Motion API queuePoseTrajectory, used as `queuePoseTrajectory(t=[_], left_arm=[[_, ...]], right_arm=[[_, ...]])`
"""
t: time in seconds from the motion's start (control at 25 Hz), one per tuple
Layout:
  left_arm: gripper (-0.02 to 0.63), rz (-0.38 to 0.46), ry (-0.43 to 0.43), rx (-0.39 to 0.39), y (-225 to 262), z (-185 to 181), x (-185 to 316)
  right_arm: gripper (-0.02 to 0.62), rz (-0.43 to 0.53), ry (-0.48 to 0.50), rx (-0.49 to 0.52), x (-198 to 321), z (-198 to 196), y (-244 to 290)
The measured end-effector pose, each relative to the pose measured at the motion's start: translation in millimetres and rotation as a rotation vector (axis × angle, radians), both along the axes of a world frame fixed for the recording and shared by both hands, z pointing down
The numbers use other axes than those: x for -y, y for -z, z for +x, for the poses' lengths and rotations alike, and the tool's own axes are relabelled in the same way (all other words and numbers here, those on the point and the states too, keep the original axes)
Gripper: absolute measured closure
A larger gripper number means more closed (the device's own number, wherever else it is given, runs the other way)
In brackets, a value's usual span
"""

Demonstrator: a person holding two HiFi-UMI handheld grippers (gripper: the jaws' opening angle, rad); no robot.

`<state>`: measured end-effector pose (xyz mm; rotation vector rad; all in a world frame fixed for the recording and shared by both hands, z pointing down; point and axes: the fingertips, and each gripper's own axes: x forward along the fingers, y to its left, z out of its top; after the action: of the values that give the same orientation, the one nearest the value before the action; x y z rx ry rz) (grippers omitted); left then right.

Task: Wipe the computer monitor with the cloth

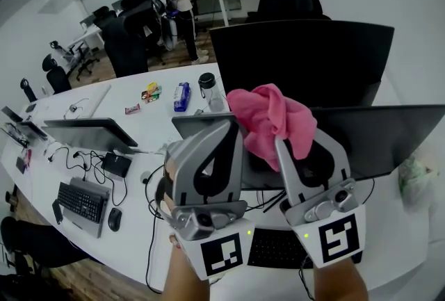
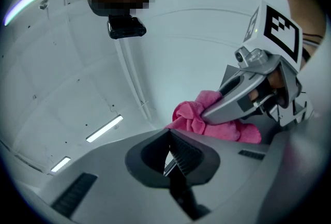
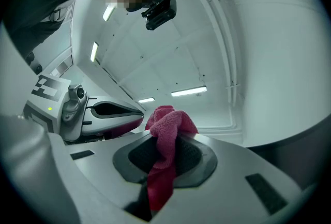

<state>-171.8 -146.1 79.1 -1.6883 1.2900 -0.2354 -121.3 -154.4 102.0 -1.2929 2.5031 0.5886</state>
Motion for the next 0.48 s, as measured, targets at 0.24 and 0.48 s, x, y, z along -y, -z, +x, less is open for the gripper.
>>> queuePoseTrajectory(t=[0.24, 0.48], left_arm=[[0.603, 0.002, -0.007, 0.006, 2, 29, 6], [0.603, -0.007, -0.016, 0.011, 1, 63, 11]], right_arm=[[0.532, 0.002, -0.009, -0.009, 4, 27, -1], [0.532, -0.008, -0.030, -0.010, 6, 63, -3]])
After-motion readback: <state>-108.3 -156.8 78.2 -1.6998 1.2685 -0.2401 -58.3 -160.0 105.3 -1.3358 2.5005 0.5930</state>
